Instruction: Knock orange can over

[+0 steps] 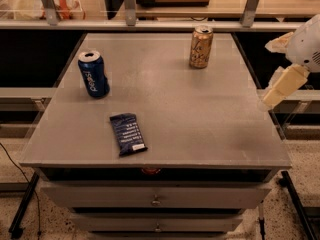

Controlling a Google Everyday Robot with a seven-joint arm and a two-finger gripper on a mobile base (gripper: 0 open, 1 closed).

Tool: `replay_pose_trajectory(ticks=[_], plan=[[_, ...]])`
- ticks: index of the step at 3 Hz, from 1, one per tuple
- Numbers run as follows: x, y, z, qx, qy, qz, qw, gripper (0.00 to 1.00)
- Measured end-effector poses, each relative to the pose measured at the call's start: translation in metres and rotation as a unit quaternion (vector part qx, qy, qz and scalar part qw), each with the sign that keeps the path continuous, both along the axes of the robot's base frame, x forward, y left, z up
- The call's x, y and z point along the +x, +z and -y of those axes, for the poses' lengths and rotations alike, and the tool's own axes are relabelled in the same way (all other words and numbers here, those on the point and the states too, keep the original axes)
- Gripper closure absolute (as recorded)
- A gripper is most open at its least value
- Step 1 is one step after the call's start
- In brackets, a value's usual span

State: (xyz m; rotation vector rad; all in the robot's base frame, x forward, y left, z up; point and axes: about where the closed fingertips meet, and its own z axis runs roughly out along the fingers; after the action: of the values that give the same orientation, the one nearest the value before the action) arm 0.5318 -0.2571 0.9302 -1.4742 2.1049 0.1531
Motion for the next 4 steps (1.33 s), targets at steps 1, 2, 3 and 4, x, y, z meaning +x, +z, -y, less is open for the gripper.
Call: replay_pose_trajectory(ticks=[1, 2, 3, 4], plan=[[0.042, -0.029, 0.020, 0.075, -0.015, 0.019, 0.9969, 0.00], [0.041, -0.028, 0.019, 0.074, -0.014, 0.020, 0.9970, 0.00], [0.048, -0.028, 0.017, 0.101, -0.024, 0.047, 0.9935, 0.00], [0.078, -0.025, 0.013, 0.152, -0.037, 0.098, 0.9829, 0.00]])
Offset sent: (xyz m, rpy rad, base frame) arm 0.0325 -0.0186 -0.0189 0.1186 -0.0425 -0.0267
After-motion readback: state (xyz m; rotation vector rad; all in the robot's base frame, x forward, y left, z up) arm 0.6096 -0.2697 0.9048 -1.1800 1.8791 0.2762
